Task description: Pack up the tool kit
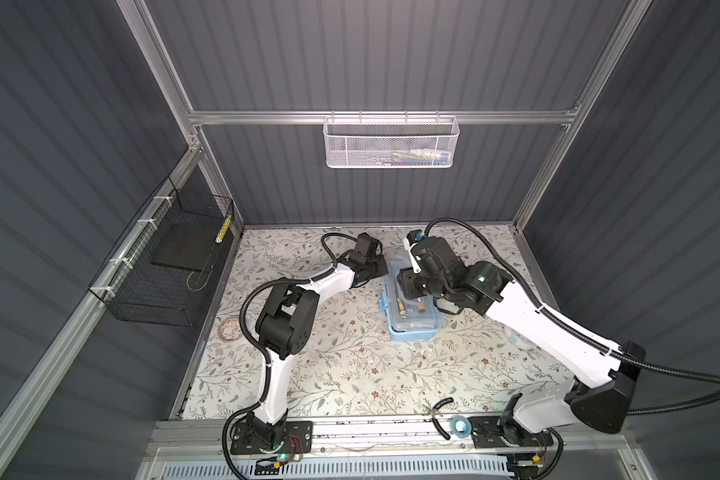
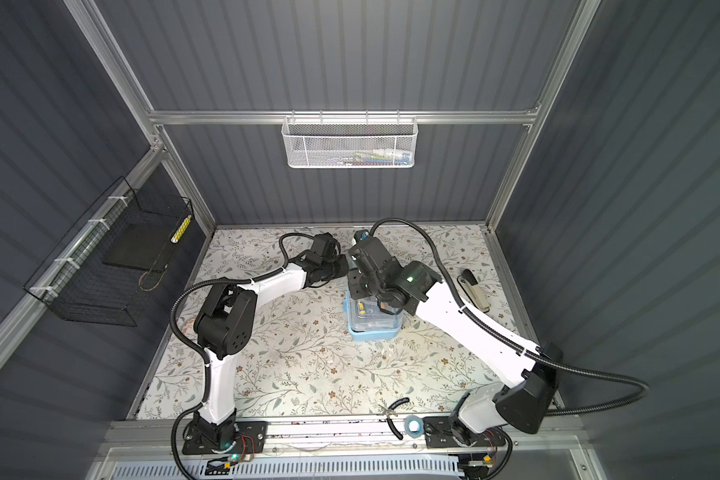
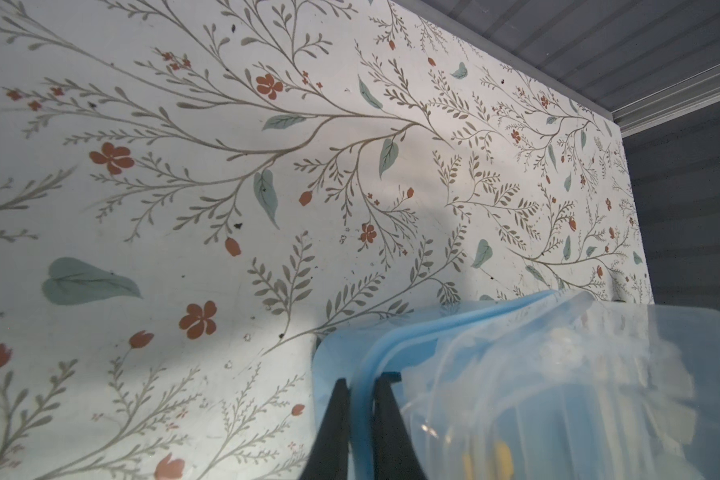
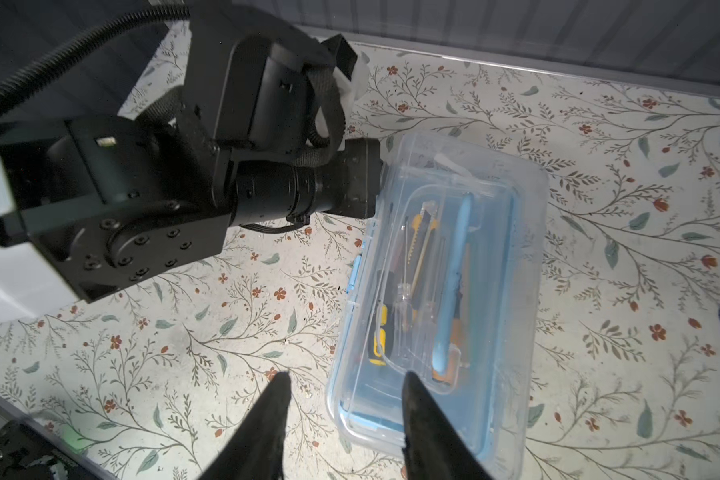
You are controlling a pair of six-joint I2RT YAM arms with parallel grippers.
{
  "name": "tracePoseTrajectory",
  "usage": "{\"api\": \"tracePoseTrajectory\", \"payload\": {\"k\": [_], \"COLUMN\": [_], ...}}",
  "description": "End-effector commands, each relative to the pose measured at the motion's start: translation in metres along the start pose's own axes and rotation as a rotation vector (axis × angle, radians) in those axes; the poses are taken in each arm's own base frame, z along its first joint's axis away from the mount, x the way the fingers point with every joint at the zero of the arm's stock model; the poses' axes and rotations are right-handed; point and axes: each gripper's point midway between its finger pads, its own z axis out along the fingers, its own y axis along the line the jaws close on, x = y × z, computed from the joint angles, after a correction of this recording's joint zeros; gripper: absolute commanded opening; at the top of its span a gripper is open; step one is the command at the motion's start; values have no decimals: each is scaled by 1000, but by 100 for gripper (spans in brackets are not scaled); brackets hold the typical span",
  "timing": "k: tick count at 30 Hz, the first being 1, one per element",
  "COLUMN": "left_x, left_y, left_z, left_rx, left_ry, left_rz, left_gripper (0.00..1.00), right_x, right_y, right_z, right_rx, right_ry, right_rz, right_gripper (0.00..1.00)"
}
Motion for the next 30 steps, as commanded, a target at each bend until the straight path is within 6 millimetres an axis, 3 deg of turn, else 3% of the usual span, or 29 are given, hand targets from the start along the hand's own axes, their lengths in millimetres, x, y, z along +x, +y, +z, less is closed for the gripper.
{"api": "tracePoseTrajectory", "payload": {"k": [1,4,7,9,11,12,15,19,21,27,30], "left_x": [7,-2,-12,-19,-26,-29,-40,-48,-49,-41,-21], "left_y": [5,2,3,5,9,11,17,30,32,33,38], "left_z": [-13,-20,-28,-33,-39,-41,-51,-68,-75,-97,-104], "left_rx": [-42,-51,-87,-112,-154,-170,-235,-335,-347,-311,-244], "left_ry": [22,1,-30,-53,-71,-78,-117,-139,-140,-160,-215], "left_rz": [11,62,109,144,174,186,216,247,264,318,409], "left_gripper": [0,3,45,61,90,99,100,100,100,100,100], "right_x": [-11,-12,-8,-7,-1,-1,-4,-5,-2,7,12], "right_y": [-3,-15,-20,-20,-20,-19,-19,-18,-15,-15,-19], "right_z": [-2,4,9,12,17,17,16,16,21,38,43], "right_rx": [-41,-34,-40,-56,-71,-88,-110,-142,-175,-188,-181], "right_ry": [-83,-143,-184,-212,-224,-233,-271,-252,-226,-168,-155], "right_rz": [36,73,83,87,85,83,106,84,73,78,78], "right_gripper": [46,45,45,43,40,39,35,63,68,76,77]}}
